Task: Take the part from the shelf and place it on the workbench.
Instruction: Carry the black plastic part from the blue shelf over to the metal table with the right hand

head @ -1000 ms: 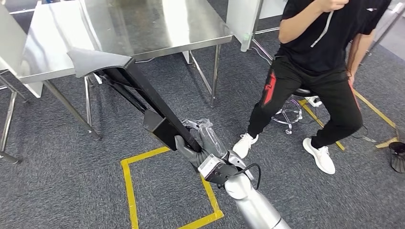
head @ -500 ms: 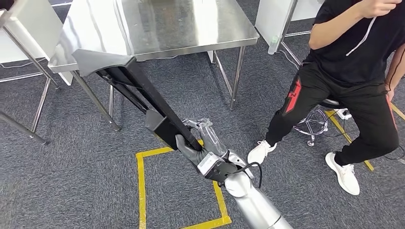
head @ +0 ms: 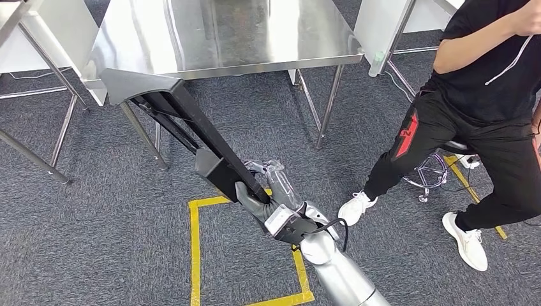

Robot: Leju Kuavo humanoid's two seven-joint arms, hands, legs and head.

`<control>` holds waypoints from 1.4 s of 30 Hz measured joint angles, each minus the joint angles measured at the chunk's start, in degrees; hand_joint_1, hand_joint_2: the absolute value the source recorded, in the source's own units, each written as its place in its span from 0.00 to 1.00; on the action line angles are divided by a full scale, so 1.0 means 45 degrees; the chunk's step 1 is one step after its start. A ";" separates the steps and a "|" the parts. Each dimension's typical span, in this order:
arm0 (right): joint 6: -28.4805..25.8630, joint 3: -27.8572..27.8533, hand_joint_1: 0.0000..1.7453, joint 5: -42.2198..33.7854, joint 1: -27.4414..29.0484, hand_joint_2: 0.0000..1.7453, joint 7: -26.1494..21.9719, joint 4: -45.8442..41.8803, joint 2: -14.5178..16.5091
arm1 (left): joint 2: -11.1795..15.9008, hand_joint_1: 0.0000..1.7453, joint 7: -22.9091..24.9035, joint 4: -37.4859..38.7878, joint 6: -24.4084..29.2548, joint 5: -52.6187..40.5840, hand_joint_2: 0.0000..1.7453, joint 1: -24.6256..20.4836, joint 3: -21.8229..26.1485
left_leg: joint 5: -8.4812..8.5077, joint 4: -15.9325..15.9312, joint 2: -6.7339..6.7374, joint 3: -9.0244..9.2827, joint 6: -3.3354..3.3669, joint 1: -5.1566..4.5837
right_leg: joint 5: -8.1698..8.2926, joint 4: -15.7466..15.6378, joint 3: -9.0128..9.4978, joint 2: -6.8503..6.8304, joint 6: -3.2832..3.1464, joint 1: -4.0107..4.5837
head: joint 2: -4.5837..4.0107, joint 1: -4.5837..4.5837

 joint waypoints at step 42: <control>-0.0239 -0.0126 1.00 0.0073 0.0103 1.00 0.0030 0.0244 -0.0090 | 0.0212 0.00 0.0015 -0.0010 0.0351 -0.0203 1.00 -0.0002 0.0087 | -0.0586 0.0240 -0.0360 0.0336 -0.0289 0.0418 | 0.0110 0.0499 -0.0521 0.0394 0.0201 -0.0445 | 0.0000 0.0075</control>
